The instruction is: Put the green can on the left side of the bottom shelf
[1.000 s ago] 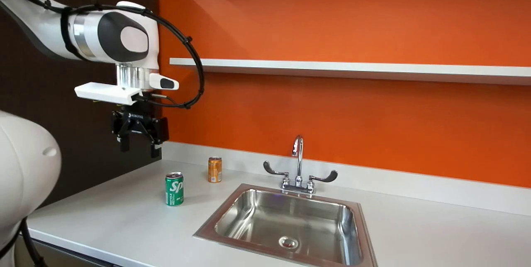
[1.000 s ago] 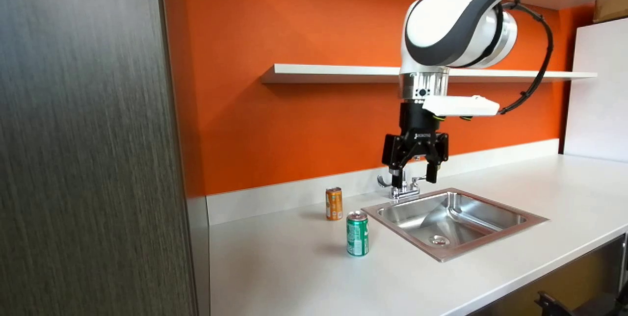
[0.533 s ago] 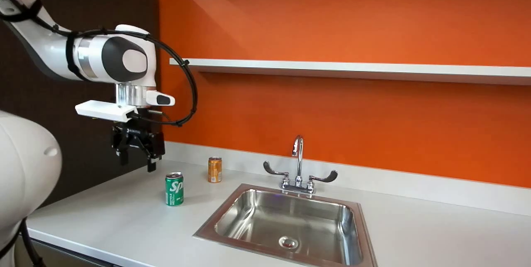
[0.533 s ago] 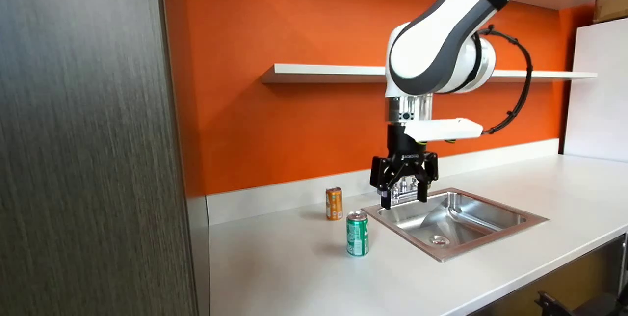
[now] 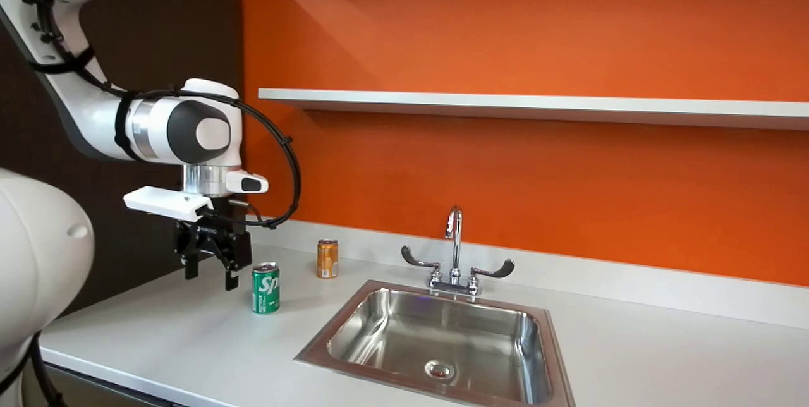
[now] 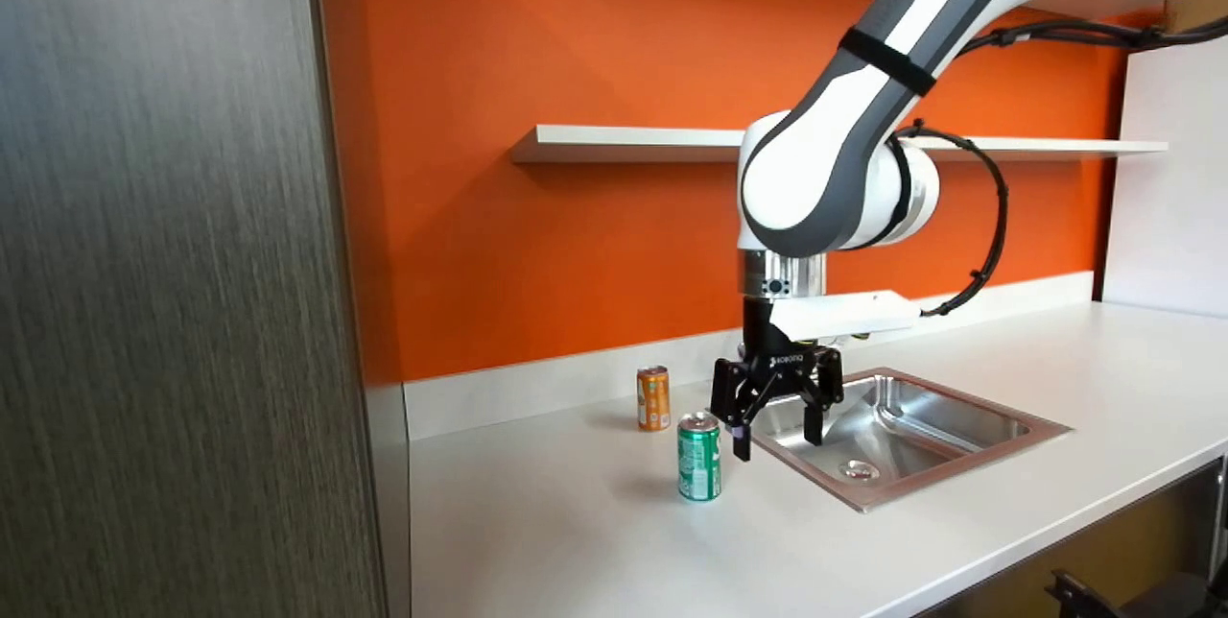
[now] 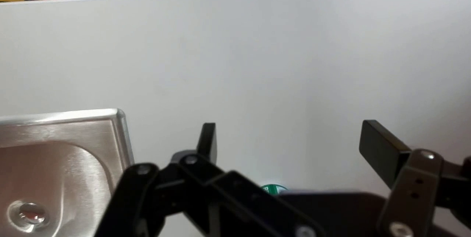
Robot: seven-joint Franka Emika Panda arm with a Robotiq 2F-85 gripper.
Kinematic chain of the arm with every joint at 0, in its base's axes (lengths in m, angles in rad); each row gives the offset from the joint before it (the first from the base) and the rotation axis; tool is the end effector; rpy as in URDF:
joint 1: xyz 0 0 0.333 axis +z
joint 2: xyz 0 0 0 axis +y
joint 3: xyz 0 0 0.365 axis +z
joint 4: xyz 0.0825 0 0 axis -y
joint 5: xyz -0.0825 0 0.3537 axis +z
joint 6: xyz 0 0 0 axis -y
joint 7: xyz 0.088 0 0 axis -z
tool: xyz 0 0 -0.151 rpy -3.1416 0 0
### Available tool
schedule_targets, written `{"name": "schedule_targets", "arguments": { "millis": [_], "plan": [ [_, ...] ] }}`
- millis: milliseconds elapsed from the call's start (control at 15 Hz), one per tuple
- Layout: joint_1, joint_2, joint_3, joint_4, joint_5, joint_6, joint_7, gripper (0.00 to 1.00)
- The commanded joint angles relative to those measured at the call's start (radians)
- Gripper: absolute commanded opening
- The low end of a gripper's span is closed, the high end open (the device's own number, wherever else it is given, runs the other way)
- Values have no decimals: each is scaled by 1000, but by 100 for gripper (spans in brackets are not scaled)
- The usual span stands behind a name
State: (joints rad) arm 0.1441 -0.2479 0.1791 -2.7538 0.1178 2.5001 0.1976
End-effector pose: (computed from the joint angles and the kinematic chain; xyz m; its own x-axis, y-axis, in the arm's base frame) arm 0.3357 0.1122 0.3186 0.9996 0.0255 -0.0137 0.0252 -0.9994 -0.0237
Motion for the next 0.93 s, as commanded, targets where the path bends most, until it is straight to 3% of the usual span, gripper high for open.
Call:
{"name": "schedule_targets", "arguments": {
  "millis": [0, 867],
  "plan": [
    [2, 93, 15, 24, -19, 71, 40, 100],
    [8, 316, -11, 131, -86, 231, 85, 100]
  ]
}}
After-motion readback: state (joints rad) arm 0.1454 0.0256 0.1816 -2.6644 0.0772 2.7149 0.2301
